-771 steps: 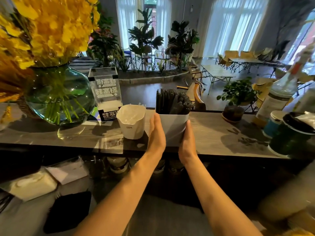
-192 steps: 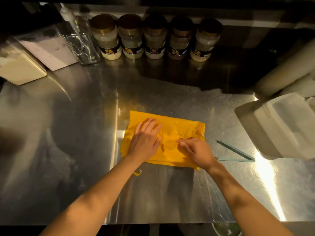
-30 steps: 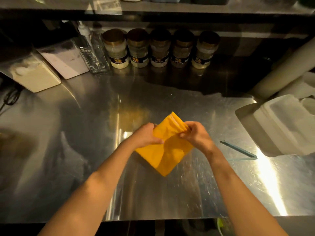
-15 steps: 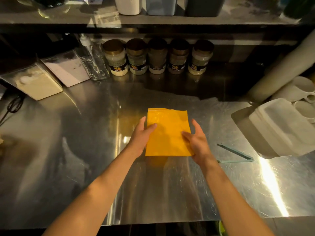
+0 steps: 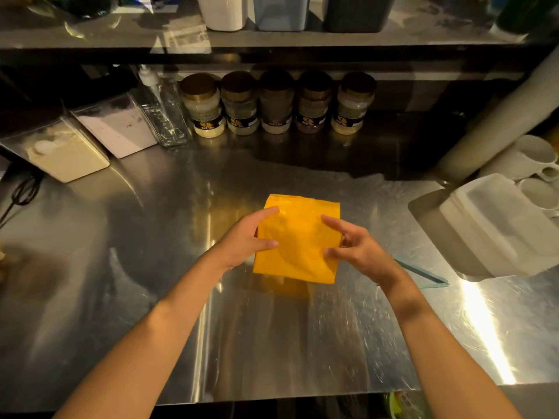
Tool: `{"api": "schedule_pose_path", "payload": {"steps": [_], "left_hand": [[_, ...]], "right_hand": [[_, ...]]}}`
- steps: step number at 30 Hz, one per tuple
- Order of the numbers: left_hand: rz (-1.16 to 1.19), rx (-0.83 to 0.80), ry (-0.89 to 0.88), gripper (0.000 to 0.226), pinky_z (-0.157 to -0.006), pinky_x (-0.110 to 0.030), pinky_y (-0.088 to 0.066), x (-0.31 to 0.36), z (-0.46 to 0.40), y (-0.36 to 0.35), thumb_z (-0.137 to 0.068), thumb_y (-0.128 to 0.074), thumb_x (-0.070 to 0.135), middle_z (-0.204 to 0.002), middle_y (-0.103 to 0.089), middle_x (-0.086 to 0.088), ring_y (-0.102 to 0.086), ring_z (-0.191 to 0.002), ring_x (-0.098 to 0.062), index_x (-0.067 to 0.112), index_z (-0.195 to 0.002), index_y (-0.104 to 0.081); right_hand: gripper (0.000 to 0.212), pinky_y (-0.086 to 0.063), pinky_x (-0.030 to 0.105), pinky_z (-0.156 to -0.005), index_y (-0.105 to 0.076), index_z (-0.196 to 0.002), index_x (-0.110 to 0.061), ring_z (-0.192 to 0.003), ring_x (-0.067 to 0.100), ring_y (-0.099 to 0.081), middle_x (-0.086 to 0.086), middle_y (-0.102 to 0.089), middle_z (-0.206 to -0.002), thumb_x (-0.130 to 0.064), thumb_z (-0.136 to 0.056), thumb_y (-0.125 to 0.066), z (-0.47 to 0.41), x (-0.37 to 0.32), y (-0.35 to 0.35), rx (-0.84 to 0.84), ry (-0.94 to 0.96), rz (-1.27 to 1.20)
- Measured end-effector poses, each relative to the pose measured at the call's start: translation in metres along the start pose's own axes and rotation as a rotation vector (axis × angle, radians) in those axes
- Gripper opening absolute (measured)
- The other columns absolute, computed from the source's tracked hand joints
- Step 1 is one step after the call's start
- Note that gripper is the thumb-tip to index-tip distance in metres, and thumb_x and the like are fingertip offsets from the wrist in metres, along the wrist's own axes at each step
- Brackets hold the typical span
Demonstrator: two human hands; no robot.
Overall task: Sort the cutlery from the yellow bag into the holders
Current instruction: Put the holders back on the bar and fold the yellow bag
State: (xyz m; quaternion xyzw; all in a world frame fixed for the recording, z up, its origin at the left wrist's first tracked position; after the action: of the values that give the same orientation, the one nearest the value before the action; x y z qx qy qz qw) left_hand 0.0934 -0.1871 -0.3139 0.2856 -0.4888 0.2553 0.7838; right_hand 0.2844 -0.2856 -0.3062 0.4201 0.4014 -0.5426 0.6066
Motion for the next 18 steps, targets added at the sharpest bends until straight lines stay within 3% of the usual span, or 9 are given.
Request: {"api": "schedule_pose_path", "payload": {"steps": [3,5,7,9,11,14,18], "left_hand": [[-0.19,0.137,-0.032,0.066,-0.098,-0.023,-0.044,0.008,0.0,0.015,-0.082,-0.078,0.004,-0.132,-0.053,0.008,-0.052,-0.118,-0.009,0.02,-0.141,-0.053],[-0.282,0.195,-0.057,0.055,-0.077,-0.015,-0.044,0.011,0.001,0.021,-0.08,-0.081,0.01,-0.111,-0.061,0.011,-0.054,-0.09,-0.003,0.023,-0.13,-0.064],[-0.342,0.223,-0.078,0.04,-0.063,-0.018,-0.042,0.012,0.002,0.023,-0.078,-0.083,0.014,-0.088,-0.062,0.01,-0.047,-0.069,-0.005,0.028,-0.113,-0.071],[-0.335,0.236,-0.08,0.028,-0.062,-0.025,-0.044,0.014,0.002,0.023,-0.077,-0.084,0.014,-0.083,-0.063,0.003,-0.047,-0.066,-0.01,0.03,-0.098,-0.073],[-0.27,0.205,-0.098,0.026,-0.059,-0.022,-0.041,0.018,0.002,0.019,-0.077,-0.084,0.012,-0.077,-0.06,0.002,-0.043,-0.063,-0.01,0.032,-0.087,-0.071],[-0.259,0.153,-0.114,0.027,-0.059,-0.017,-0.04,0.021,0.002,0.014,-0.077,-0.083,0.01,-0.08,-0.061,0.0,-0.045,-0.067,-0.009,0.032,-0.085,-0.07],[-0.383,0.199,-0.059,0.03,-0.062,-0.011,-0.04,0.011,0.0,0.019,-0.073,-0.086,0.013,-0.092,-0.053,0.0,-0.05,-0.075,-0.01,0.027,-0.09,-0.066]], "right_hand": [[0.045,-0.054,0.035,-0.099,-0.062,-0.124,-0.019,-0.096,0.005,-0.07,-0.004,-0.07,-0.102,0.008,-0.088,-0.067,-0.004,0.0,0.01,0.101,0.041,0.069],[0.034,-0.056,0.032,-0.095,-0.069,-0.112,-0.019,-0.095,0.005,-0.072,-0.006,-0.074,-0.099,0.004,-0.087,-0.069,-0.005,-0.002,0.016,0.158,0.083,0.137],[0.029,-0.058,0.026,-0.087,-0.07,-0.109,-0.023,-0.094,0.006,-0.071,-0.007,-0.073,-0.099,-0.003,-0.087,-0.072,-0.004,-0.003,0.016,0.158,0.117,0.211],[0.031,-0.057,0.024,-0.08,-0.068,-0.11,-0.029,-0.094,0.01,-0.066,-0.006,-0.069,-0.103,-0.013,-0.085,-0.078,-0.004,-0.002,0.013,0.164,0.136,0.258],[0.031,-0.052,0.022,-0.075,-0.065,-0.108,-0.031,-0.093,0.009,-0.057,-0.008,-0.062,-0.102,-0.022,-0.082,-0.081,-0.006,0.001,0.011,0.2,0.121,0.345],[0.018,-0.041,0.027,-0.069,-0.066,-0.094,-0.02,-0.084,0.011,-0.049,-0.005,-0.053,-0.09,-0.02,-0.083,-0.081,-0.011,-0.004,0.009,0.277,0.176,0.584],[0.007,-0.05,0.025,-0.073,-0.066,-0.093,-0.005,-0.092,0.012,-0.059,-0.003,-0.062,-0.102,-0.009,-0.089,-0.072,-0.011,-0.002,0.011,0.214,0.165,0.239]]}}
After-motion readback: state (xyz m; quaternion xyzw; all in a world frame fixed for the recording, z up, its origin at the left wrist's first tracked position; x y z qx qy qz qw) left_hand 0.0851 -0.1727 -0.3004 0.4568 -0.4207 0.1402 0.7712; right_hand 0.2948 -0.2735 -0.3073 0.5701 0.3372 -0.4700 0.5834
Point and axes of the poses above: each hand's wrist, its own z-axis away from the middle knuckle, its own y-axis out of the back of the hand, x = y × z, the point moved 9 cm from there along -z, towards the middle knuckle
